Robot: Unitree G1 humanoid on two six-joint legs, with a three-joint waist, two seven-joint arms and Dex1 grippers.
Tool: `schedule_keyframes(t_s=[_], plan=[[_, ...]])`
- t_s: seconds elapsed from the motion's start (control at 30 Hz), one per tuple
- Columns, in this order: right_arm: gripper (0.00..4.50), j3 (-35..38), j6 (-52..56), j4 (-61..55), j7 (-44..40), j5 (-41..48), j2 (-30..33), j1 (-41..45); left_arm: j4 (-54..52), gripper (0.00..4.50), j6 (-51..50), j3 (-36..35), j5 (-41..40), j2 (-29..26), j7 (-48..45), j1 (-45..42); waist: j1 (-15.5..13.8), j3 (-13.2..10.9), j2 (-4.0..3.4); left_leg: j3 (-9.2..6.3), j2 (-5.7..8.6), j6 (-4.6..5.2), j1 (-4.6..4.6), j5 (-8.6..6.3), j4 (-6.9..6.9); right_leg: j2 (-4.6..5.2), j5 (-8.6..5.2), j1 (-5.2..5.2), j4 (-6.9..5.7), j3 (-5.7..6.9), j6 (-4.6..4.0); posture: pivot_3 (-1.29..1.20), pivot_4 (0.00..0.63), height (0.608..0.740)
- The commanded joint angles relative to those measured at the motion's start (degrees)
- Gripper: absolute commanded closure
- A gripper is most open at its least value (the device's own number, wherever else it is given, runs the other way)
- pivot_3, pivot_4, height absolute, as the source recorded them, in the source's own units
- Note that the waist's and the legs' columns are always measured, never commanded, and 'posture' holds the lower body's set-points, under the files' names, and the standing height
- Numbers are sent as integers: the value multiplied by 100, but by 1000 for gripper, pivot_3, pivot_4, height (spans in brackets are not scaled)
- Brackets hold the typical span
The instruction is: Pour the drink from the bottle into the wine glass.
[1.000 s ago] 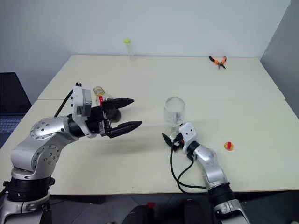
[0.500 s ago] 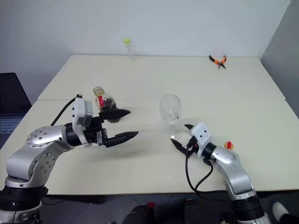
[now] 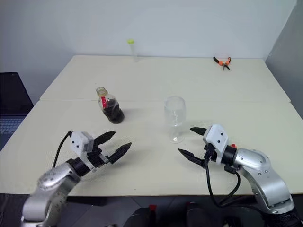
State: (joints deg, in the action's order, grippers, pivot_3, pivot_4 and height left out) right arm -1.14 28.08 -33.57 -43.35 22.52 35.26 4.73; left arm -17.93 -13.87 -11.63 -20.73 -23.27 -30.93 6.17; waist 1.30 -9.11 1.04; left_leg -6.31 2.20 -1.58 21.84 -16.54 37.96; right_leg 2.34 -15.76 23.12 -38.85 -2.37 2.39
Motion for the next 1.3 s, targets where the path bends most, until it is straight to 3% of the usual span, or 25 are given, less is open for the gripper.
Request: schedule_keyframes(t_s=[0.03, 0.23, 0.47, 0.77, 0.87, 1.17, 1.3], plan=[[20, 208, 160, -384, 91, 374, -33, 93, 163, 0, 342, -219, 540, 111, 752, -231, -9, 0, 0, -1, 0, 0, 0, 0, 0, -1, 0, -1, 0, 2, 0, 0, 150, 740], [20, 253, 472, -674, 113, 867, 42, 177, 857, 0, 198, -265, 728, 51, 1121, -995, -17, 0, 3, 10, 8, 0, 0, 0, 1, -4, 0, 0, 0, 13, 1, 0, 150, 740], [20, 265, 598, -749, 233, 983, 74, 295, 2189, 0, 218, -74, 798, -204, 796, -2216, -29, 0, 5, 12, 10, -1, -1, 1, 2, -15, 0, 1, -2, 15, 2, 0, 150, 740], [20, 306, 656, -846, 379, 1071, 46, 339, 3811, 0, 592, 170, 1008, -63, 722, -3301, -30, 0, 7, 8, 9, -2, 2, 1, 2, -10, 0, 6, -3, 16, 2, 0, 150, 740], [0, 312, 657, -879, 420, 1124, 54, 335, 4182, 563, 717, 126, 912, 27, 630, -3535, -26, -1, 8, 10, 10, -2, 2, 2, 3, -10, 0, 6, -2, 14, 2, 0, 150, 740], [0, 465, 467, -1183, 340, 1370, 83, 266, 4457, 3321, 806, -49, 735, 29, 437, -3801, -27, -2, 9, 8, 10, -4, 4, 2, 4, -7, 0, 7, -3, 15, 2, 0, 150, 740], [0, 544, 591, -1291, 266, 1634, 203, 260, 4195, 3647, 788, 7, 704, 17, 306, -3742, -28, -4, 13, 8, 10, -3, 5, 2, 5, -6, 0, 7, -3, 15, 2, 0, 150, 740]])
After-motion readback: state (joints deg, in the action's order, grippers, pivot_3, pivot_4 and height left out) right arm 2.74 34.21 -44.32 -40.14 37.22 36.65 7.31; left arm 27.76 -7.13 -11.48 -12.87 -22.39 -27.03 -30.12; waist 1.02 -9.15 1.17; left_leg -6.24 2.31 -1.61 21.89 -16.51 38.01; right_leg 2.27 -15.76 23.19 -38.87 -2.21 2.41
